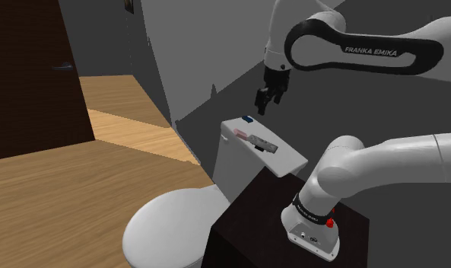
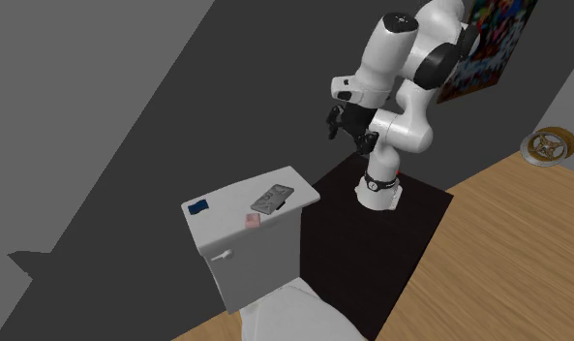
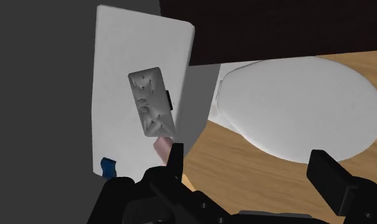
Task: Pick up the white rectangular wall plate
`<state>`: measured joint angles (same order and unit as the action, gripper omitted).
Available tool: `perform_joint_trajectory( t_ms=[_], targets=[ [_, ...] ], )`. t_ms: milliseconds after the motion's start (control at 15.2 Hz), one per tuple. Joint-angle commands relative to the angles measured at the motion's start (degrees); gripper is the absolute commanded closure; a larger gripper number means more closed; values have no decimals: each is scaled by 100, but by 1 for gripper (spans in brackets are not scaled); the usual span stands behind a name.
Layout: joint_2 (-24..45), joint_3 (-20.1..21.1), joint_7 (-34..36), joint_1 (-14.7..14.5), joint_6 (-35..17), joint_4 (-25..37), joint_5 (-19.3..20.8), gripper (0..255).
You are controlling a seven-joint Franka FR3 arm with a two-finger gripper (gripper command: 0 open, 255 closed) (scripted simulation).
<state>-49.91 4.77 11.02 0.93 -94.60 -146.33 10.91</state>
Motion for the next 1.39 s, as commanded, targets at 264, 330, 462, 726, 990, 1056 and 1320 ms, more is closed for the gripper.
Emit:
perform_joint_trajectory(
  t_ms=[264, 330, 462, 726, 990, 1056, 1320],
  targets=[
    [124, 604, 605, 139, -1192, -1248, 797, 0],
    [199, 706, 735, 190, -1396, -1419, 953, 0],
    [401, 917, 1035, 329, -1814, -1732, 1303, 0],
    [1037, 1405, 1847, 831, -2672, -2204, 2223, 0],
    [2011, 2069, 3111, 1765, -3377, -2376, 3646, 0],
    [2314, 2253, 3522, 2053, -3465, -2358, 4111, 0],
    [3779, 2856, 5325, 3131, -3124, -2062, 6180, 0]
  ],
)
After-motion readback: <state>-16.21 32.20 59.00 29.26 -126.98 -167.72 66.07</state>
